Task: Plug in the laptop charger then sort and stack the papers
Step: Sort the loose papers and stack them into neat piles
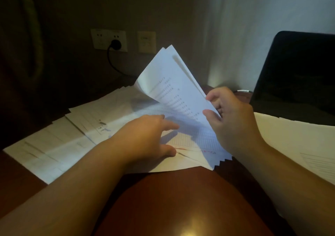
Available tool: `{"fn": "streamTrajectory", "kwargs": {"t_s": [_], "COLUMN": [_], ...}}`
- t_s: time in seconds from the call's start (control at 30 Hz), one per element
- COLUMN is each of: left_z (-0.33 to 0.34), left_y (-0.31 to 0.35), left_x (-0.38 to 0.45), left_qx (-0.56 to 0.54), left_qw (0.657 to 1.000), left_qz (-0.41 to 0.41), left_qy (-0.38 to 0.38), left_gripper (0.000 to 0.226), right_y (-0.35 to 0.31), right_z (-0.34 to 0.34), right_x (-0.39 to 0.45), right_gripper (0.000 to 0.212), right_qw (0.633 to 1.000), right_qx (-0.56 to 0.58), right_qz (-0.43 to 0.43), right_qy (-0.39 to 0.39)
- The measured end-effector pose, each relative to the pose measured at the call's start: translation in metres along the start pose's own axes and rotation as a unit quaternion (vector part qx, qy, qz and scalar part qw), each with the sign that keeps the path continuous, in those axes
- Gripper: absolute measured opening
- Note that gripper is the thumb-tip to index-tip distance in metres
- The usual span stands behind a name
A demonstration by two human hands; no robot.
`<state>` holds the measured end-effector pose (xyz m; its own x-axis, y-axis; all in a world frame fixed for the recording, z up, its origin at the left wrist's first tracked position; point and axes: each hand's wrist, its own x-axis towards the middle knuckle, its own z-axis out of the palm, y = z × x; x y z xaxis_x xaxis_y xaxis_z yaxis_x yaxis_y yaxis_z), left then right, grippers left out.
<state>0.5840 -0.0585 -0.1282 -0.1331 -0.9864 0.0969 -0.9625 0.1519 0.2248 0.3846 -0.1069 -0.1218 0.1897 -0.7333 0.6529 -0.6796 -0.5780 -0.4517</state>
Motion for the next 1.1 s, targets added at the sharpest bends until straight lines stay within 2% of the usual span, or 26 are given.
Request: {"fn": "streamTrajectory", "kwargs": {"t_s": [0.07, 0.2, 0.33, 0.53, 0.63, 0.73, 0.8, 0.9, 1.0, 1.1], "left_z": [-0.002, -0.004, -0.006, -0.009, -0.008, -0.003, -0.002, -0.010, -0.015, -0.015], "left_y": [0.001, 0.000, -0.002, -0.003, -0.006, -0.012, -0.014, -0.010, -0.008, -0.008], "left_x": [0.000, -0.001, -0.001, -0.002, -0.001, 0.002, 0.005, 0.004, 0.005, 0.005], "left_qx": [0.000, -0.011, -0.019, -0.016, -0.023, -0.055, -0.044, 0.007, 0.015, 0.008], "left_qw": [1.000, 1.000, 0.999, 0.995, 0.993, 0.993, 0.995, 0.996, 0.991, 0.988], "left_qz": [0.005, 0.018, 0.049, 0.101, 0.116, 0.101, 0.090, 0.060, 0.049, 0.022], "left_qy": [0.011, 0.015, -0.002, 0.000, -0.004, -0.024, 0.002, 0.067, 0.126, 0.154], "left_gripper": [0.066, 0.057, 0.059, 0.036, 0.042, 0.054, 0.048, 0.023, 0.013, 0.021], "right_y": [0.000, 0.008, 0.008, 0.001, -0.001, 0.000, 0.000, -0.002, -0.004, -0.003], "right_z": [0.000, 0.002, 0.003, 0.003, 0.003, 0.003, 0.002, -0.001, 0.000, 0.003], "right_x": [-0.001, -0.001, -0.003, -0.004, -0.004, -0.004, -0.004, -0.003, -0.003, -0.004], "right_gripper": [0.028, 0.018, 0.019, 0.020, 0.025, 0.026, 0.032, 0.045, 0.032, 0.015], "right_qw": [1.000, 0.997, 0.996, 0.989, 0.981, 0.977, 0.974, 0.968, 0.961, 0.963], "right_qx": [-0.002, -0.031, -0.027, -0.009, 0.011, 0.017, 0.020, 0.015, 0.000, -0.015], "right_qz": [-0.010, -0.072, -0.063, -0.048, -0.031, -0.043, -0.052, -0.067, -0.095, -0.108], "right_qy": [-0.005, -0.017, -0.061, -0.142, -0.192, -0.208, -0.218, -0.240, -0.260, -0.247]}}
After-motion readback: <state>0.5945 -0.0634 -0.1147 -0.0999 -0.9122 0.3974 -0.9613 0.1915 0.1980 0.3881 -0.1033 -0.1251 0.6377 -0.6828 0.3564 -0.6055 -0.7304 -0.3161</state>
